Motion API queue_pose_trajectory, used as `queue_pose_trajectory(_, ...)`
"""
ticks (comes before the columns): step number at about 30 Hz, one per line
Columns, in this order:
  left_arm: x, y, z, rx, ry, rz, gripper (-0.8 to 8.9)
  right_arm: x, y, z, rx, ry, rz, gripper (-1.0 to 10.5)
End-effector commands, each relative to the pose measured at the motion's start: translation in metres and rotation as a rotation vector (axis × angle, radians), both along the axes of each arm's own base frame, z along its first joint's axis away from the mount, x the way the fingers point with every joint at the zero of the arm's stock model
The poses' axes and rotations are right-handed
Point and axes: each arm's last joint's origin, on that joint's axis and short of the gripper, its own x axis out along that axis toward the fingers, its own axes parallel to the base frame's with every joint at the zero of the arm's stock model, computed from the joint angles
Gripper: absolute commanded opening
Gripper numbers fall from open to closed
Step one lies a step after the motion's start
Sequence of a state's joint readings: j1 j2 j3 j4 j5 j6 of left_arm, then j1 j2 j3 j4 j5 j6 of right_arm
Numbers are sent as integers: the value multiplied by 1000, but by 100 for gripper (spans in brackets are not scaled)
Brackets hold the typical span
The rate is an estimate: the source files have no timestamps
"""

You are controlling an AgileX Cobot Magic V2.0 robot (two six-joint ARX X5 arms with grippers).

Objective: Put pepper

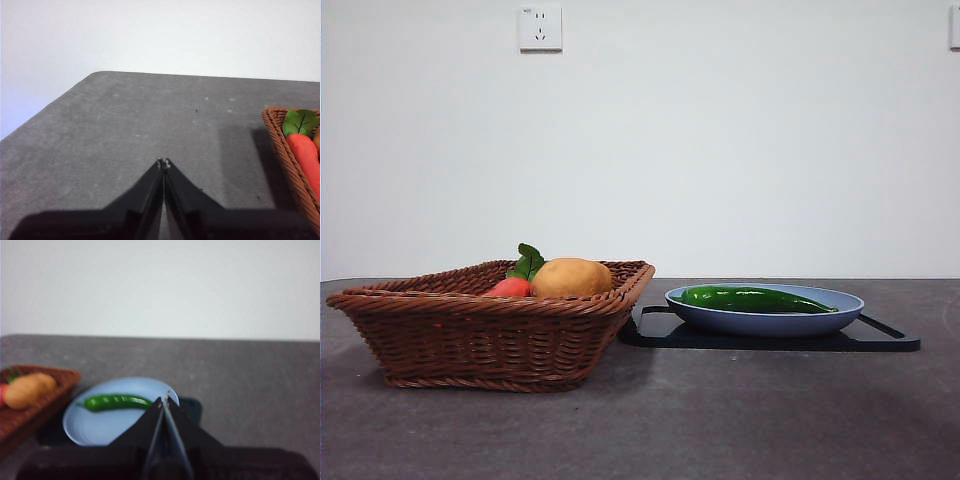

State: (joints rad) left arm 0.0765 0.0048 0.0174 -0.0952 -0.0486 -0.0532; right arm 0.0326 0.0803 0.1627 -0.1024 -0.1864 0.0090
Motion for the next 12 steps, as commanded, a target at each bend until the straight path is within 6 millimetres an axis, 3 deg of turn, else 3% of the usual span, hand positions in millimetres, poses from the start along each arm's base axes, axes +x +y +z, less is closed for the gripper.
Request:
queue_pose_trajectory(1,0,0,-2,-4,-6,3,8,0,0,-13,28,0,-10,4)
queue_pose_trajectory(12,0,0,-2,-4,-6,3,8,4,0,-47,35,89,-11,4)
